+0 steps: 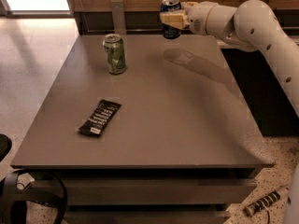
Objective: Pick pepsi can
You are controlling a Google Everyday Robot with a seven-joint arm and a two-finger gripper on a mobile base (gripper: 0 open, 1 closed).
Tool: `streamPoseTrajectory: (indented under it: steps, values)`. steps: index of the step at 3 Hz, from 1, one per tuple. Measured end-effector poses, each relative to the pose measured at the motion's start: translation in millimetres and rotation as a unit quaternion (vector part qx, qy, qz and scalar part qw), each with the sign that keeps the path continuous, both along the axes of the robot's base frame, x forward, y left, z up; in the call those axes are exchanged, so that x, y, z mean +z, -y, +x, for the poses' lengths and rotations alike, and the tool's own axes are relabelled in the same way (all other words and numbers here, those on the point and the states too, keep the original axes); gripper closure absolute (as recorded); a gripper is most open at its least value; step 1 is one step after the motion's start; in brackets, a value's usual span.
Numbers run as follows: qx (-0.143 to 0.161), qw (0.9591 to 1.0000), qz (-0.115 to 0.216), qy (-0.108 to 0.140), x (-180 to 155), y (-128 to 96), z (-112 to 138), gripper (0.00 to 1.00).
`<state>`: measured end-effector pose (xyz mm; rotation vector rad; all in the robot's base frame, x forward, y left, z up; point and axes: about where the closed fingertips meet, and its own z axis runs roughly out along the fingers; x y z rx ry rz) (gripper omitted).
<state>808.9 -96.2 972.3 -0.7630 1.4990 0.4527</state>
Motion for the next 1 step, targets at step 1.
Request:
streamPoseTrajectory:
  steps: [1]
  values:
    - [-0.013,0.9993,-0.019,0.028,39.3,-1.7,-14.5,1.00]
